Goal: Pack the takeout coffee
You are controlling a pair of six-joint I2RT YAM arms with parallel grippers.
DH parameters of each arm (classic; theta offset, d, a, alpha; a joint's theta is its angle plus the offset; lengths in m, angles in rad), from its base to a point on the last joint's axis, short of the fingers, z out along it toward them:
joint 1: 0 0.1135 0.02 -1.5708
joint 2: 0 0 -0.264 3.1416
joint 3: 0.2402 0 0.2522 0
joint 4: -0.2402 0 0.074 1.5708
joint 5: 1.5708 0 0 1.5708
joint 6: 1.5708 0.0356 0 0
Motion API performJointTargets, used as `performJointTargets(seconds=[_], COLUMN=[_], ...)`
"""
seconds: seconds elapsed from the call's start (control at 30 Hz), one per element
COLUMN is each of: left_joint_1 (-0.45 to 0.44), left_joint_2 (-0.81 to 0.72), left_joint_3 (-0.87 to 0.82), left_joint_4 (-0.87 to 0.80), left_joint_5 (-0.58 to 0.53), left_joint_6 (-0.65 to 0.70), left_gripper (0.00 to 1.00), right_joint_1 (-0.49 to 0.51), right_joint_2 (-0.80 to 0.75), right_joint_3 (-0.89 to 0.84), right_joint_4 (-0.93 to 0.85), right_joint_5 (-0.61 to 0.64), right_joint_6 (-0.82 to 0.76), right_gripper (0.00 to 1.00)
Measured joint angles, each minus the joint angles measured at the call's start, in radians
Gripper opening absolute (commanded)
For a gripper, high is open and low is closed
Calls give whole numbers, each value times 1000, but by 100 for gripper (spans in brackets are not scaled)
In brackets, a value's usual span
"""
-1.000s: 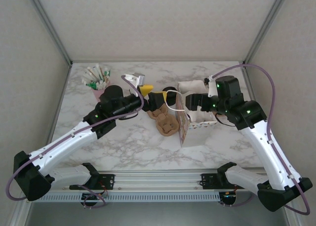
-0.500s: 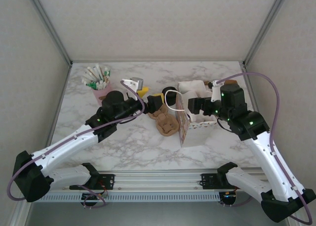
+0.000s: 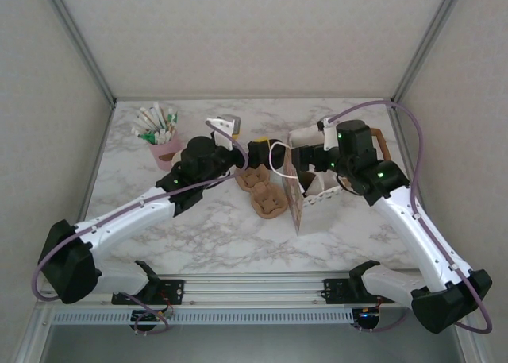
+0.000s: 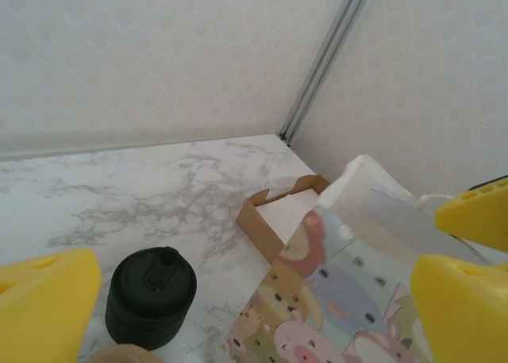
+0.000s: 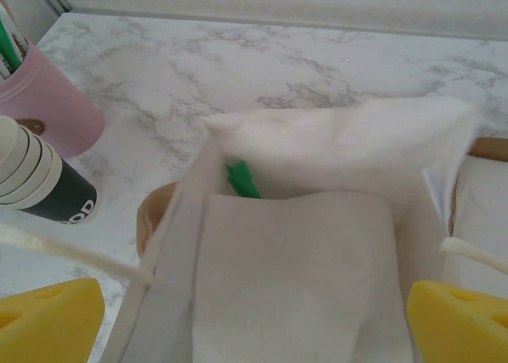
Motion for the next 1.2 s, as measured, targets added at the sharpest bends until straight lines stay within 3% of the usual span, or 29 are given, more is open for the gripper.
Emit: performJointTargets(seconds=[0.33, 0.53, 0.9, 1.2], left_joint_1=[0, 0, 0, 0], left_joint_2=[16, -70, -376, -655], left_joint_3=[77, 70, -53, -214], left_joint_4=[-34, -61, -98, -143], left_joint_5=[-16, -20, -105, -228], left_joint_6=[2, 2, 3, -6], left_gripper=[100, 100, 100, 100], right_joint_1=[0, 0, 0, 0], right_joint_2=[-73, -156, -374, -591], right_joint_3=[0, 20, 22, -13], right_joint_4=[13, 5, -55, -77], right_joint_5=[-5, 4, 61, 178], right_joint_6=[-33, -30, -21, -2], right_gripper=[99, 99, 99, 99])
